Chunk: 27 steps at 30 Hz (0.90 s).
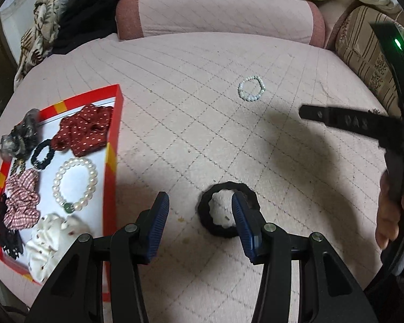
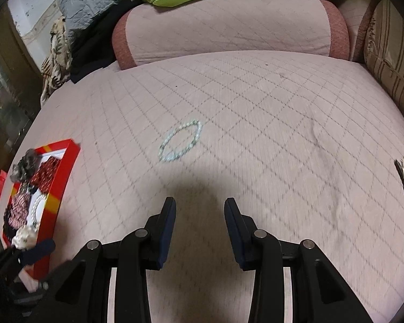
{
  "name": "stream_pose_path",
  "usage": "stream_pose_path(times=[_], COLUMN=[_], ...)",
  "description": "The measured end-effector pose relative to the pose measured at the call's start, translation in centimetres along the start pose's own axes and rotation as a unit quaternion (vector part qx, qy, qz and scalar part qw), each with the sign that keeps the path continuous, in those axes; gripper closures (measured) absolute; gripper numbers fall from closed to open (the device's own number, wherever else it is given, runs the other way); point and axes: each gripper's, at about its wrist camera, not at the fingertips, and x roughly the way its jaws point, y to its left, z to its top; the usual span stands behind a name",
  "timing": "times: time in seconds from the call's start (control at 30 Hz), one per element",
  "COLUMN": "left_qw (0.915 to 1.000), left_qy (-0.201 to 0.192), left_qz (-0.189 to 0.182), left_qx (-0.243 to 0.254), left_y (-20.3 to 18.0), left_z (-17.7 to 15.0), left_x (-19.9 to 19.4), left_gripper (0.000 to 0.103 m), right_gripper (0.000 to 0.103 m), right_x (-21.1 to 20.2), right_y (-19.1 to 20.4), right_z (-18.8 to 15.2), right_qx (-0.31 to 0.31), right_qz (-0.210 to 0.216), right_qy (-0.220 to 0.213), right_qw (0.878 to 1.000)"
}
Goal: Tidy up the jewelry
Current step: 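Grasp the black wavy hair tie with the left gripper while the right grasps the jade-bead bracelet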
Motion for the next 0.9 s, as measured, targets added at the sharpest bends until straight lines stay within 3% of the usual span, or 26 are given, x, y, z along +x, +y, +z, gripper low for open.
stream_pose_path(times=[0.47, 0.9], left_qw=[0.9995, 0.9998], left_qy=[0.027, 0.013], left_qz=[-0.016, -0.014], left_qx=[0.007, 0.003], left_y=[0.0, 0.1], left_z=[0.0, 0.2], left_x=[3.2, 3.8], left_gripper=[0.062, 0.062], right_gripper=[0.062, 0.062], right_x=[5.6, 9.3], right_y=[-1.1, 1.4], right_z=[5.4, 6.4], right_qx=[0.047, -0.028], right_qz=[0.013, -0.043], right_qy=[0.003, 0.010], right_qw=[0.999, 0.999])
